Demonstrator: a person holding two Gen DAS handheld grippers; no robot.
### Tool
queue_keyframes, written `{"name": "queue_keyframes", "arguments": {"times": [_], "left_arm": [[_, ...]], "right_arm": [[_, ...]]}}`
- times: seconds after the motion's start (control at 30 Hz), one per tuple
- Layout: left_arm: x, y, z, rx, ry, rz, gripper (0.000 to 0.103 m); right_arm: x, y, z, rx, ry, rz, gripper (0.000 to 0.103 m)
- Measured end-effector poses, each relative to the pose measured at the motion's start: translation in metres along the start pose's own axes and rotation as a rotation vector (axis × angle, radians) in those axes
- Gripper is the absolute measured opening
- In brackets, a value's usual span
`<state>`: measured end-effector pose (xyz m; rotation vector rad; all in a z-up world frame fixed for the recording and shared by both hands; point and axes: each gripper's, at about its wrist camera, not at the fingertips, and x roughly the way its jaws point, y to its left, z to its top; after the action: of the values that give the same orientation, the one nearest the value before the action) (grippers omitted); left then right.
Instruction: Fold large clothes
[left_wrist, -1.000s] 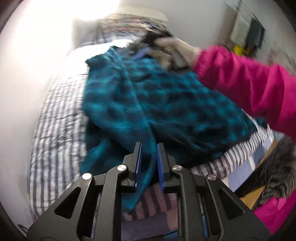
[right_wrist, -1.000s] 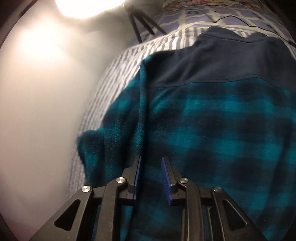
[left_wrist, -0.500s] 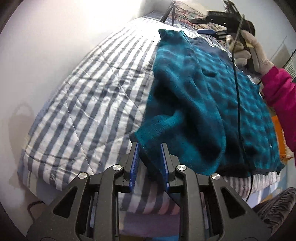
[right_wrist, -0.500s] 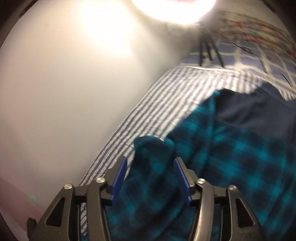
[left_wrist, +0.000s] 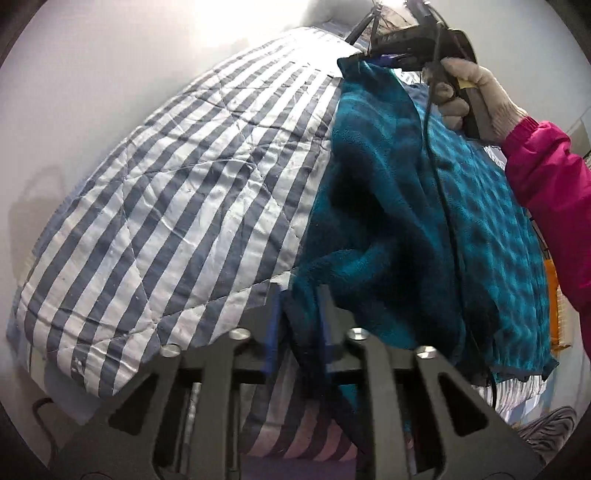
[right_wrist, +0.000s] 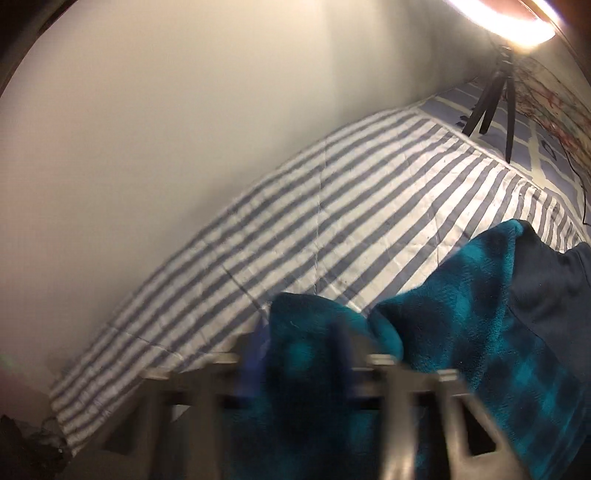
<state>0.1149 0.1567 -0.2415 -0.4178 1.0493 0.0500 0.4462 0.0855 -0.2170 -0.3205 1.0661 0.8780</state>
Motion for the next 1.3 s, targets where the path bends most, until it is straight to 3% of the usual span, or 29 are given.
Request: {"name": "queue_keyframes", "arguments": {"times": [0.1,0.23,0.4,0.6,0.63,0.7,0.77,0.9,1.03,1.17,1.3], "left_arm": [[-0.013,-0.004,-0.006,0.003,-0.032,-0.001,0.009],[-0.034,-0.006,-0.017,-0.008,-0.078,-0.008,0.008],[-0.032,0.001,-0.028,-0.052,-0.077,-0.010,0.008],[-0.027,0.008,-0.036,-0.093,-0.076,0.031,0.008],[-0.029,0.006,-0.038,-0.081,-0.083,0.048,0.008],[-0.032,0.004,-0.040,-0.071,-0.092,0.064,0.008],[-0.035,0.006,-0.039,-0.078,-0.089,0.059,0.009],[-0.052,0.002,-0.037,-0.058,-0.141,0.084,0.011],[-0.067,-0.013,-0.034,-0.010,-0.194,0.048,0.011],[-0.052,-0.035,-0.035,0.060,-0.130,-0.002,0.011],[-0.028,-0.047,-0.041,0.089,-0.033,-0.013,0.011]], "right_arm": [[-0.008,-0.006,-0.001,-0.015,-0.025,-0.048,0.005],[-0.026,-0.013,0.010,-0.018,-0.083,-0.094,0.004],[-0.033,-0.029,0.025,0.015,-0.149,-0.156,0.003],[0.012,-0.029,0.017,0.027,-0.079,-0.200,0.005],[0.013,-0.029,0.016,0.033,-0.073,-0.188,0.006],[-0.004,-0.035,0.016,0.076,-0.108,-0.130,0.030],[-0.033,-0.051,0.012,0.152,-0.177,-0.042,0.042],[-0.080,-0.095,-0.012,0.298,-0.248,-0.009,0.047],[-0.076,-0.137,-0.046,0.446,-0.184,-0.010,0.048],[-0.048,-0.164,-0.064,0.599,-0.175,0.112,0.048],[-0.020,-0.160,-0.059,0.606,-0.146,0.172,0.045]]}}
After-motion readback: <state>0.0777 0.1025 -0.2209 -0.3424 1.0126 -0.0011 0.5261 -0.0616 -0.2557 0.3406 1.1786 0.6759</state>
